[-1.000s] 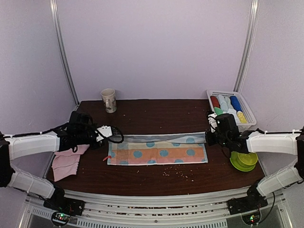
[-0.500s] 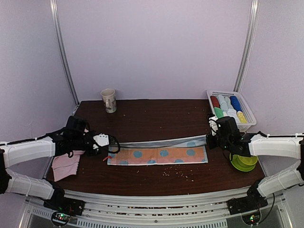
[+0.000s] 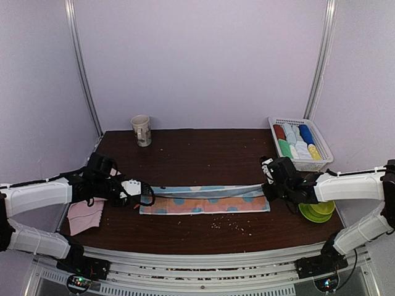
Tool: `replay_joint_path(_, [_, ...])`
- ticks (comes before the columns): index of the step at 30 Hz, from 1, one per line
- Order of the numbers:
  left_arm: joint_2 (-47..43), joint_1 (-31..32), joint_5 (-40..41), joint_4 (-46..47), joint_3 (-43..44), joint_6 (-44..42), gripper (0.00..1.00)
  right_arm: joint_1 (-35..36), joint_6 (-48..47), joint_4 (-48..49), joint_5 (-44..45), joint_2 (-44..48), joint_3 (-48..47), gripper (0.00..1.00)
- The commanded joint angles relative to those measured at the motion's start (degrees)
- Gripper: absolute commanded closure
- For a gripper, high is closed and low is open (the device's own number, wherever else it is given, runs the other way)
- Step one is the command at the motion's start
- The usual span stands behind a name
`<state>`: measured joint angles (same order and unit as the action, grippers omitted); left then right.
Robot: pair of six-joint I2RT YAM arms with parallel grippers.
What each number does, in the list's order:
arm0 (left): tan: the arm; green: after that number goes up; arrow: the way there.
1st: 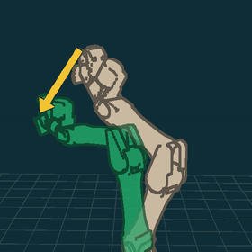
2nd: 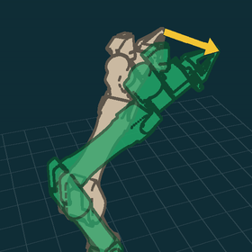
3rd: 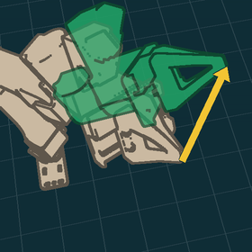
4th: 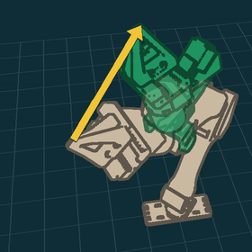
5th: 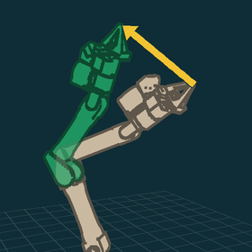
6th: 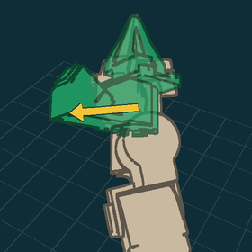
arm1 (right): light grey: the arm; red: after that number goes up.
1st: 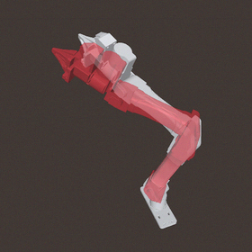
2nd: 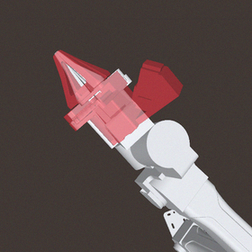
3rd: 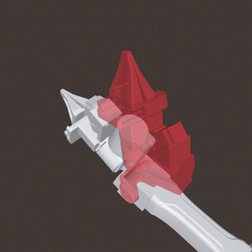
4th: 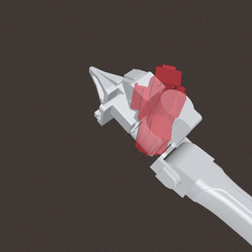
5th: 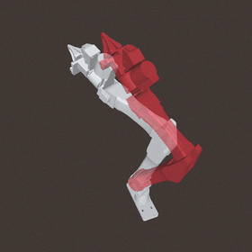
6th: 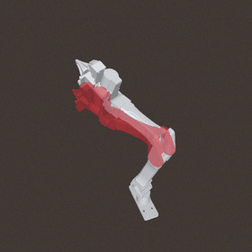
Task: Roll the towels
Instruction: Fold the towel at the center of the board.
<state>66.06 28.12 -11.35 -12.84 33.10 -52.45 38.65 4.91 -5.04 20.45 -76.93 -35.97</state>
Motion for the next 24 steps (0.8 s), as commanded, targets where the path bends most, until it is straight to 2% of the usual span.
replay_joint_path(1, [0.66,-0.35,-1.93,-2.34,-0.05,-1.75,1.00,0.68,0.76,-2.47,4.61,-0.14,-1.39,1.00])
replay_joint_path(24, [4.68,1.68,-3.80,-7.57,0.76,-3.34,0.98,4.43,2.03,-6.02,9.74,-3.47,-2.66,0.96])
